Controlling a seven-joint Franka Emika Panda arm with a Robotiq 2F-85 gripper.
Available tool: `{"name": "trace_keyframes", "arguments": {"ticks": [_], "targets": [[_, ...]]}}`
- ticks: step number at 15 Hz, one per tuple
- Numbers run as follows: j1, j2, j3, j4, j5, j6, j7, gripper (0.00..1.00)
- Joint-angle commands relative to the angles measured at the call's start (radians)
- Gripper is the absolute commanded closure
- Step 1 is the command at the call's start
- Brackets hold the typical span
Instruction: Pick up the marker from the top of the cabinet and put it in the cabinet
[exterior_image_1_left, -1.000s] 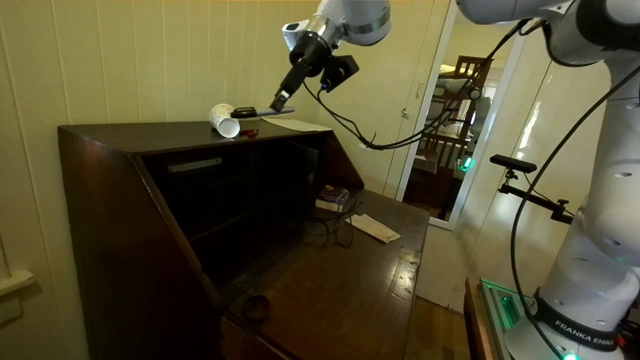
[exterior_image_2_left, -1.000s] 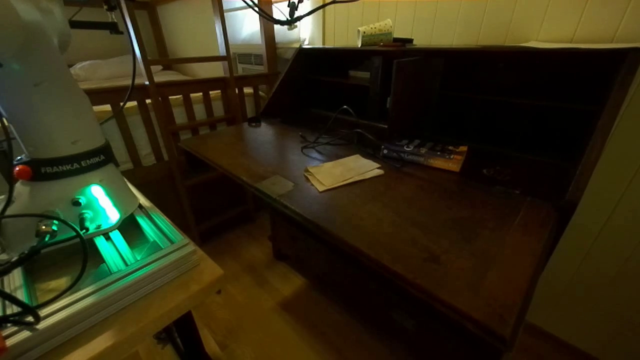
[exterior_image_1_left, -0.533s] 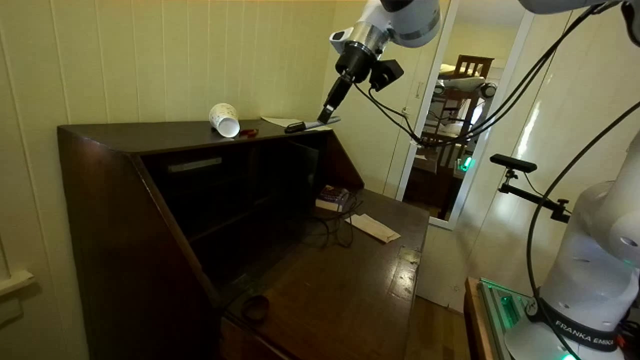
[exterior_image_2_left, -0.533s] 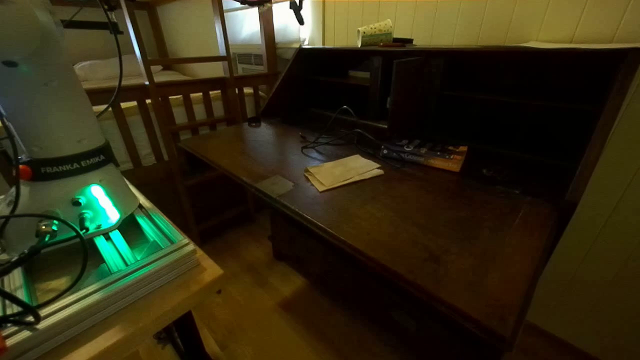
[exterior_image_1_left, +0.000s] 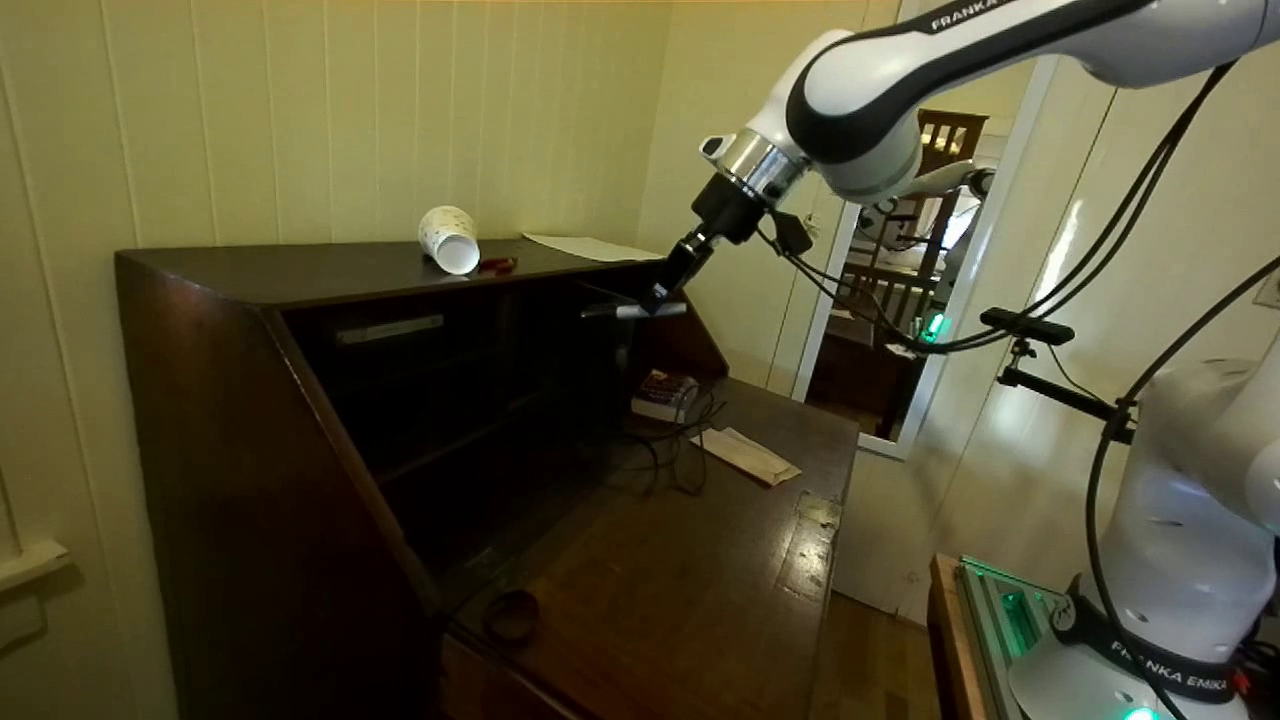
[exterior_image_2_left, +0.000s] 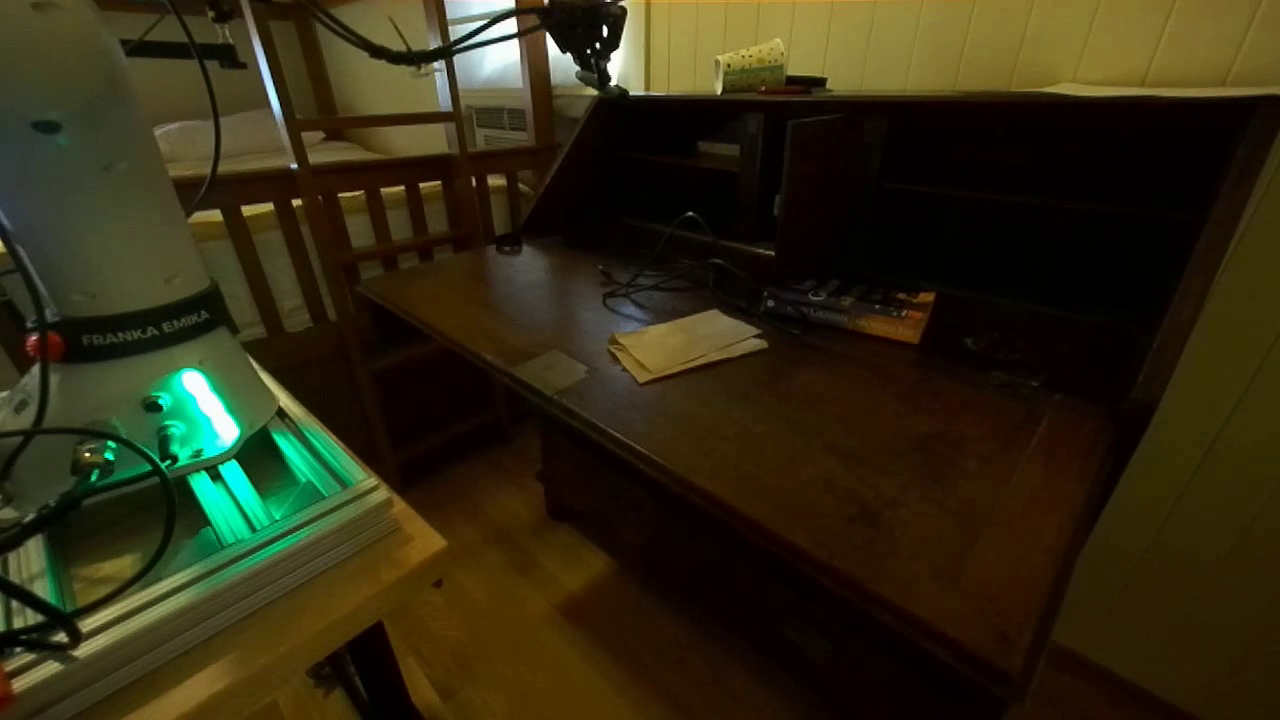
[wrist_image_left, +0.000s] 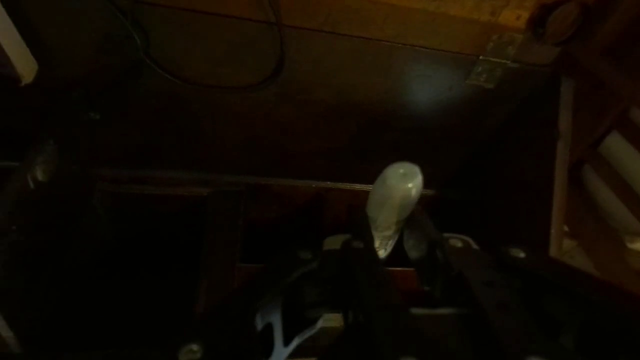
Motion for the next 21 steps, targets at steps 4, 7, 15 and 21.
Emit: {"name": "trace_keyframes", "arguments": {"ticks": [4,7,15,21], "targets": [[0.305,0.013,-0.199,-0.052,0.454,0.209,-0.124,0.91],[0.379,0.030,-0.251,-0.032,0.693,0.189,-0.251,0.91],[0.390,0.119,-0.307,-0.004,0.892,0.113,-0.397,0.91],[0.408,0.141,-0.290,-0.003,0.931,0.166,-0.428,0.93]]}}
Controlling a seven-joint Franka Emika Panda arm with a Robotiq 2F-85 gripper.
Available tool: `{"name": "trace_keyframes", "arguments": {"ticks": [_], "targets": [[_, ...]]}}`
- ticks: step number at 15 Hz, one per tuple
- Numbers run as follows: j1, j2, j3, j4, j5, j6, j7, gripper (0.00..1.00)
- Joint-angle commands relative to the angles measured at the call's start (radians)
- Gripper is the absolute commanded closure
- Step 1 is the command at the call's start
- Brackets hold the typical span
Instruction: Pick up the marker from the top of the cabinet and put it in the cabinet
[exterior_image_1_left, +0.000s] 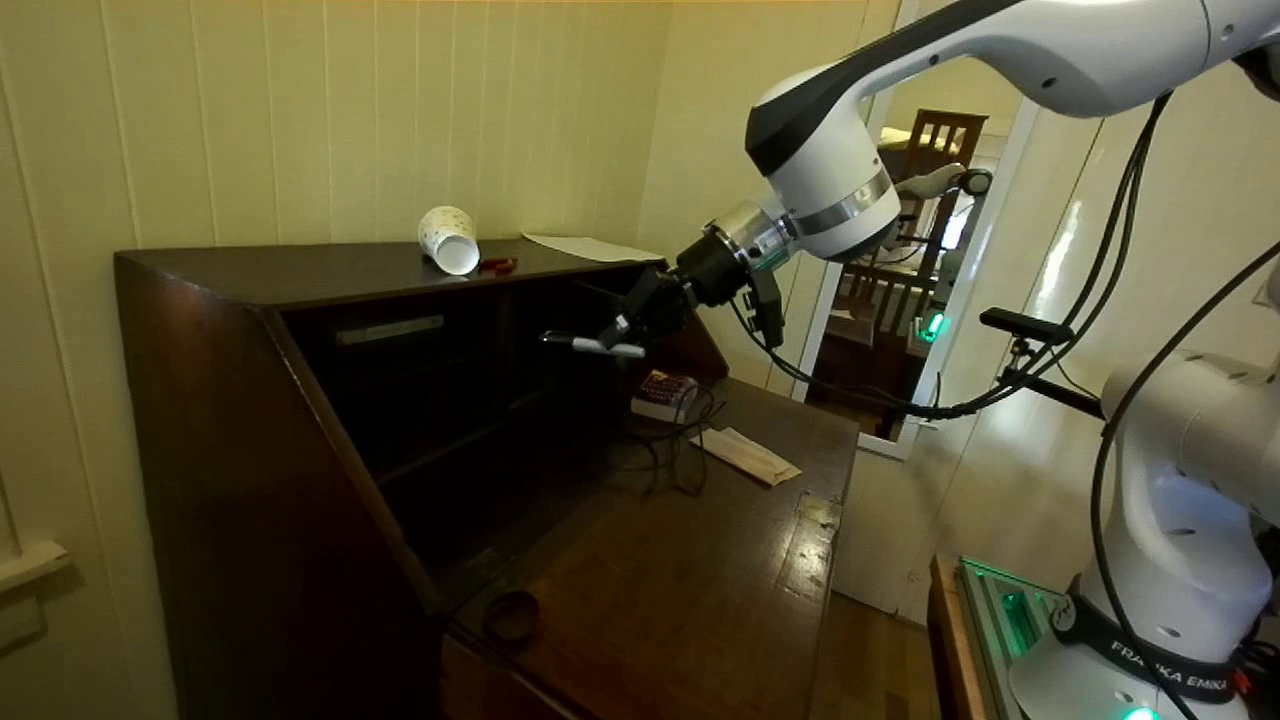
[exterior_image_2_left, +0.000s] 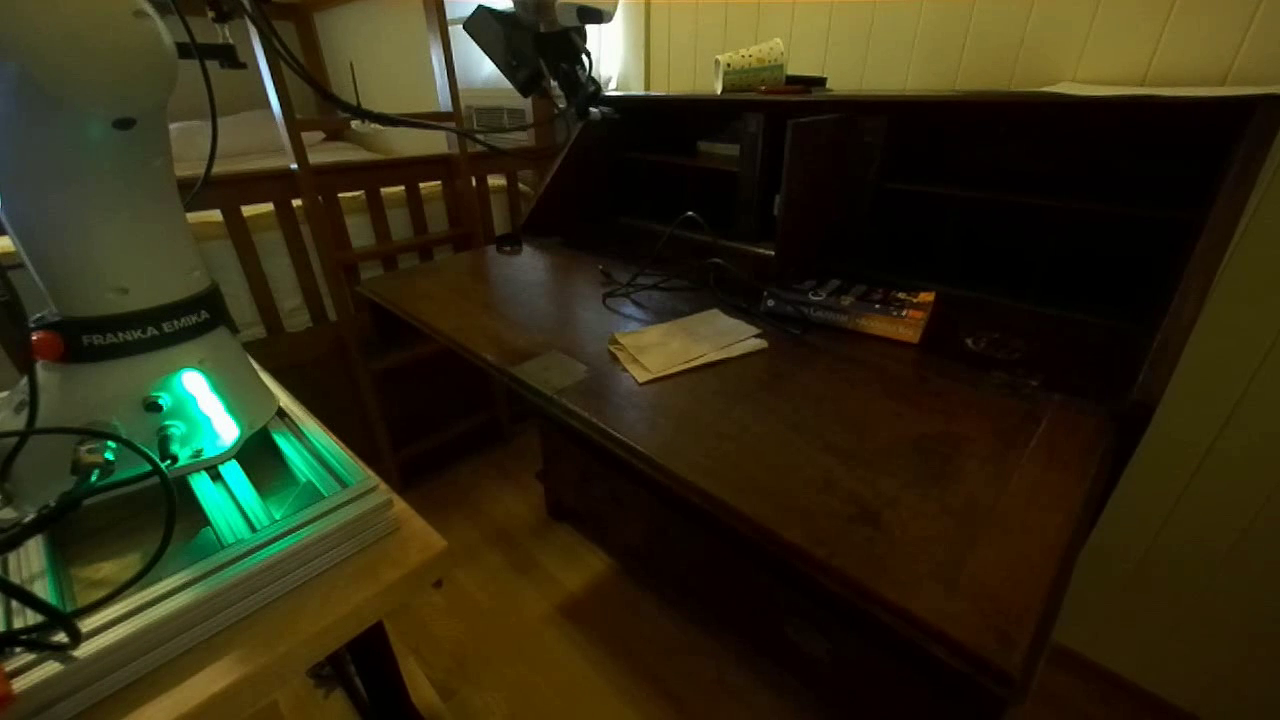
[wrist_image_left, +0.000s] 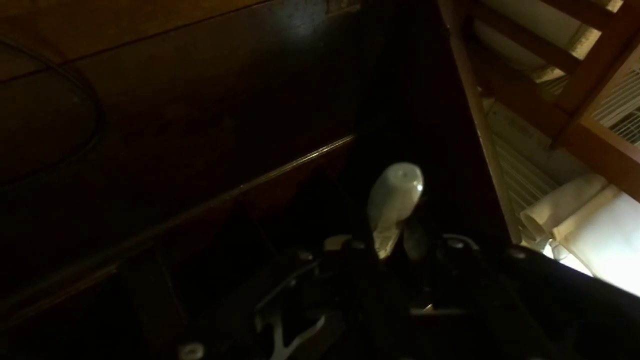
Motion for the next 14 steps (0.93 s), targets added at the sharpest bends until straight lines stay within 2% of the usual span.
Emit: {"name": "trace_keyframes", "arguments": {"ticks": [1,7,14], "targets": [[0.021,0.071,0.002,0.057,0.073,0.030,-0.075,0.93],[0.015,0.265,0.005,0.217,0.094,0.028,-0.125,0.93],[0.004,0.486,0.041,0.453,0.198,0.092,-0.241,0.93]]}}
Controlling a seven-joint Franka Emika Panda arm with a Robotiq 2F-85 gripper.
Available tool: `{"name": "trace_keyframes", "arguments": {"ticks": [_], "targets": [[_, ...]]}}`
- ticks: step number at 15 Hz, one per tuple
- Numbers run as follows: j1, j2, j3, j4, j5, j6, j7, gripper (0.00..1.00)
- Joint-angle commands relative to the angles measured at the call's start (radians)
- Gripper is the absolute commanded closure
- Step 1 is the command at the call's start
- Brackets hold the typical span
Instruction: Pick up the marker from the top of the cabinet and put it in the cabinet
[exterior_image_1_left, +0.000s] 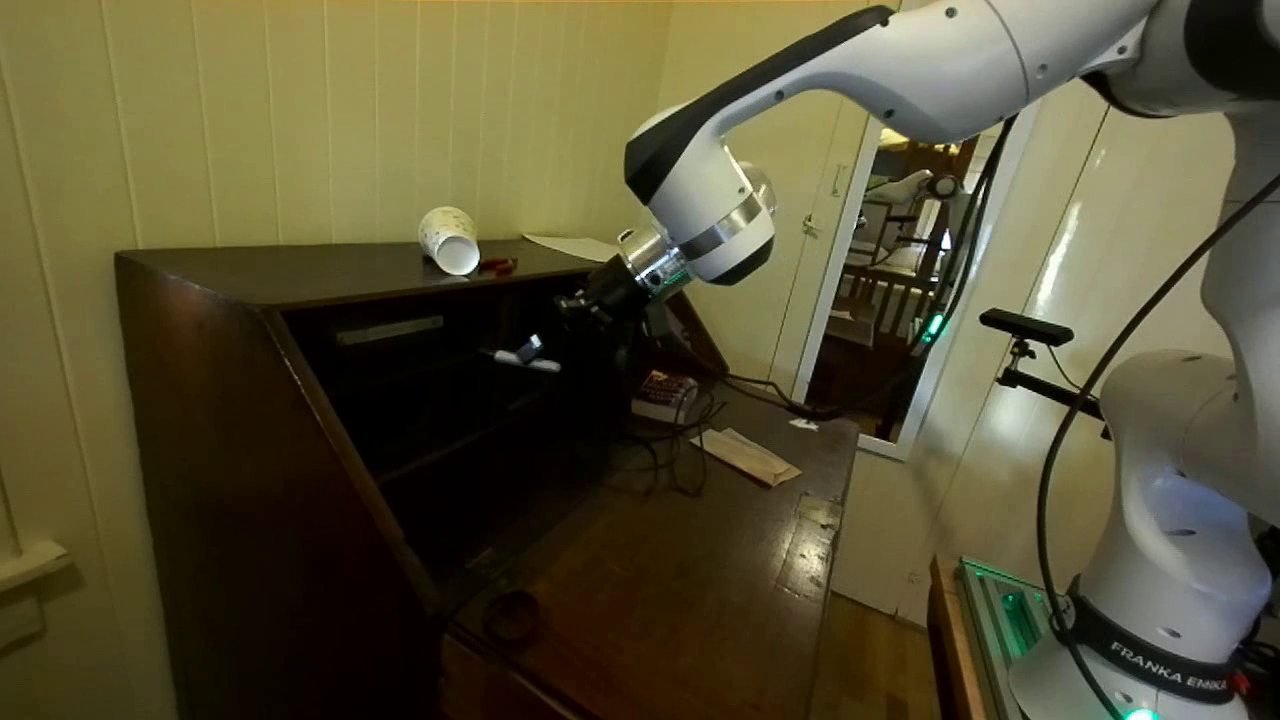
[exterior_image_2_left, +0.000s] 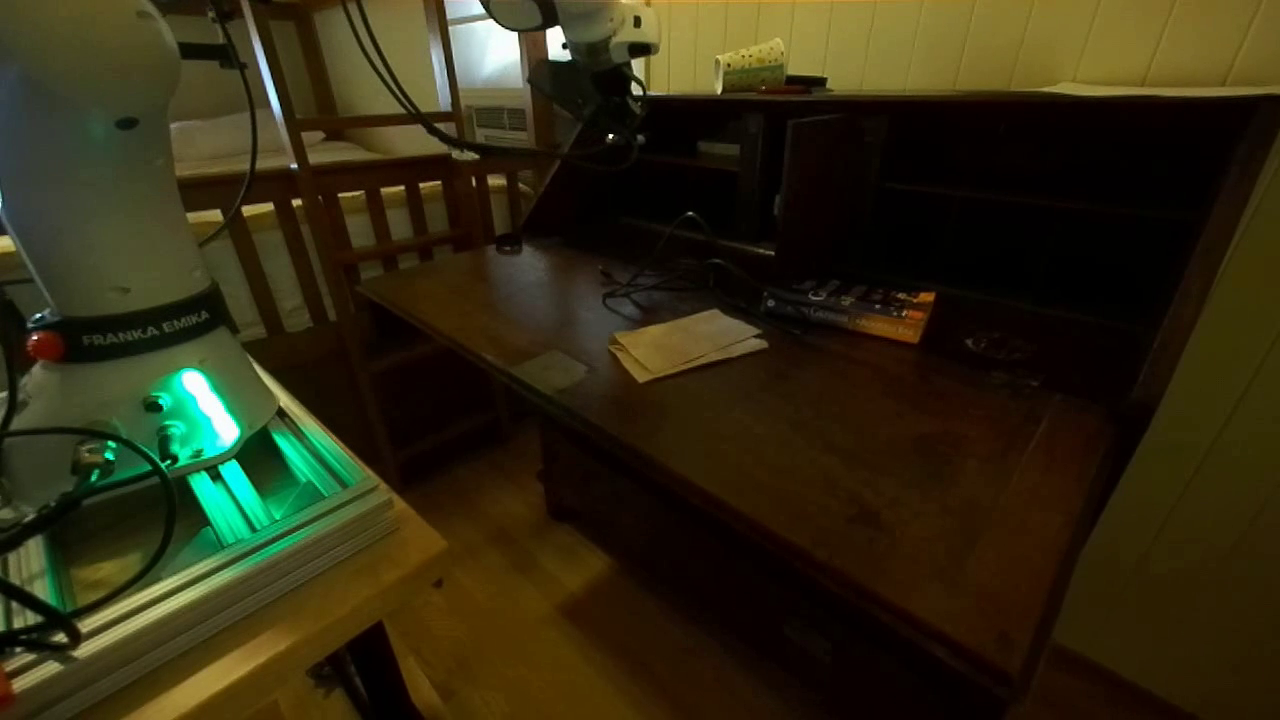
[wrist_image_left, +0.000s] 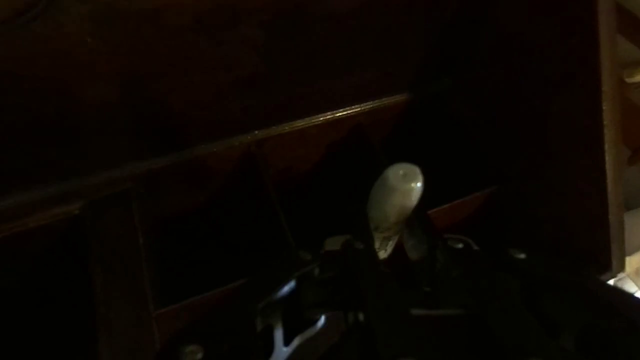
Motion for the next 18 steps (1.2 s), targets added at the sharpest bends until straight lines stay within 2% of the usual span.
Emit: {"name": "trace_keyframes", "arguments": {"ticks": [1,12,15,16,18], "targets": [[-0.011,0.123,0.020,0.131,0.079,0.022,-0.070,0.93],[-0.017,0.283,0.031,0.326,0.206,0.025,-0.264,0.93],[-0.011,0.315,0.033,0.369,0.193,0.030,-0.257,0.92],[-0.006,0.279,0.024,0.317,0.156,0.013,-0.228,0.77],[-0.005,0.295,0.026,0.338,0.156,0.013,-0.228,0.77]]}}
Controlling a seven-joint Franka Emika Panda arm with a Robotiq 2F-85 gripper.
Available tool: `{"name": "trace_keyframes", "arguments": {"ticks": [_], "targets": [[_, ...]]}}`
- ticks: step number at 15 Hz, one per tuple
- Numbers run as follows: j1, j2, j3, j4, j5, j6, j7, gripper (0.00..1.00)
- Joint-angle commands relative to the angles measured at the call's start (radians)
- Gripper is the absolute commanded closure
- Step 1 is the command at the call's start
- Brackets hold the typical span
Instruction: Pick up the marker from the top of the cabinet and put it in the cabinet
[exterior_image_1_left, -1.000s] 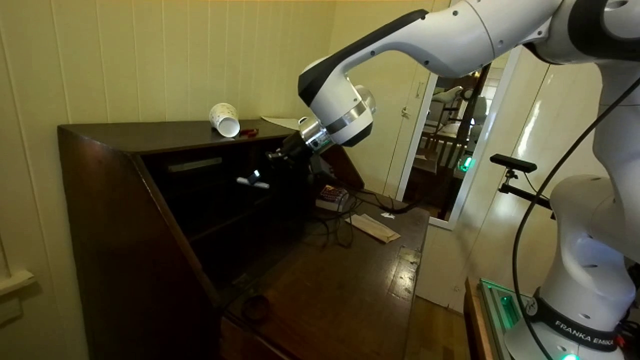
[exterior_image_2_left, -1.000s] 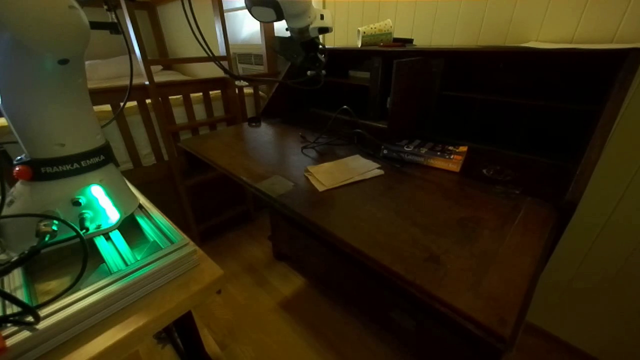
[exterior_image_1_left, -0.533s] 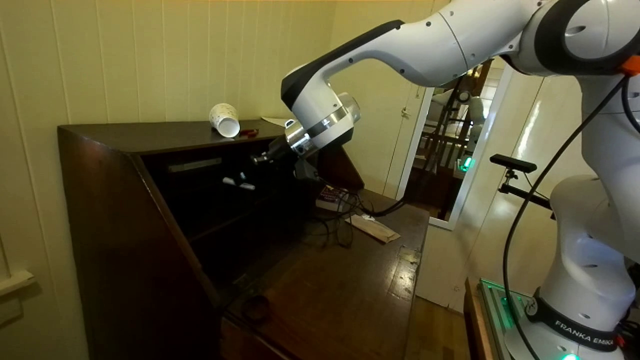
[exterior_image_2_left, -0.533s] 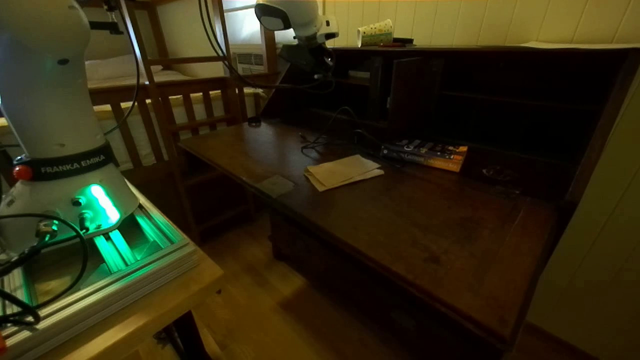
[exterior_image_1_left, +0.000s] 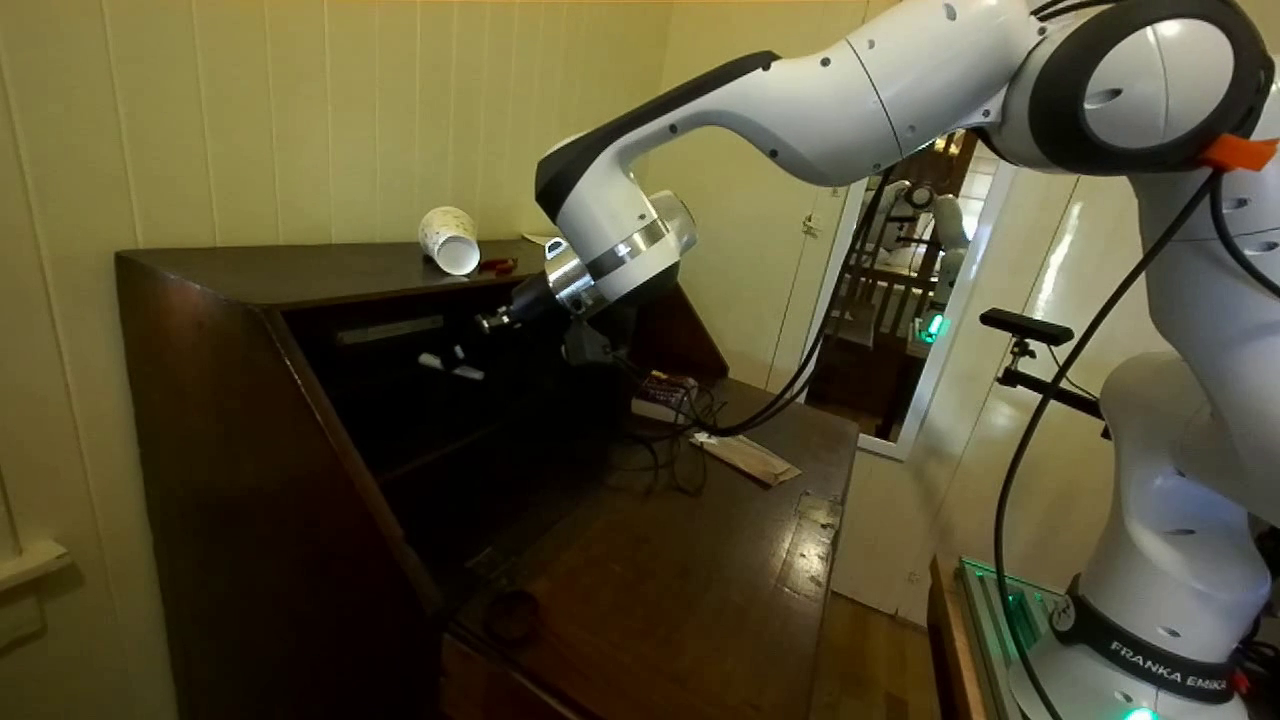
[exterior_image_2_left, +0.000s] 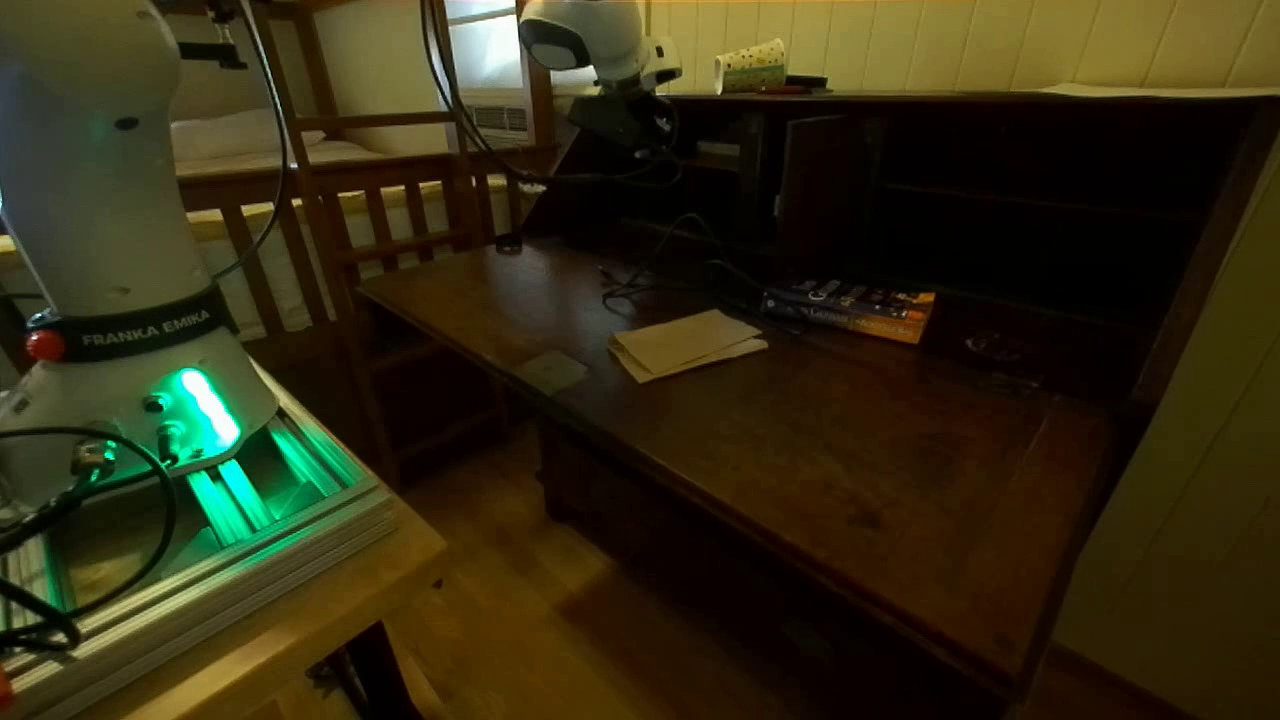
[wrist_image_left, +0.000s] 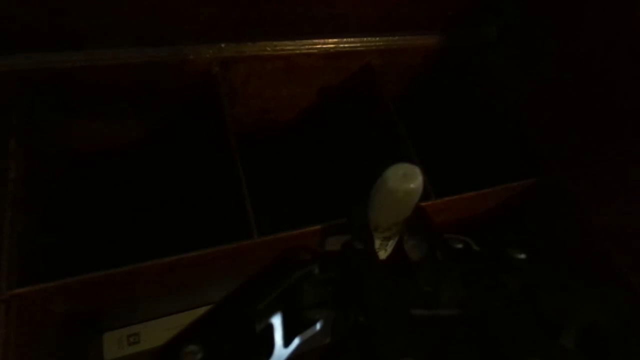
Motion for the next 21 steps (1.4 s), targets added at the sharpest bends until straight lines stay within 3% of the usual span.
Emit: {"name": "trace_keyframes", "arguments": {"ticks": [1,8,21], "targets": [[0.000,0.004,0.000,0.005,0.000,0.000,0.000,0.93],[-0.016,0.062,0.026,0.100,0.090,-0.005,-0.146,0.93],[-0.022,0.221,0.021,0.315,0.072,-0.002,-0.136,0.93]]}}
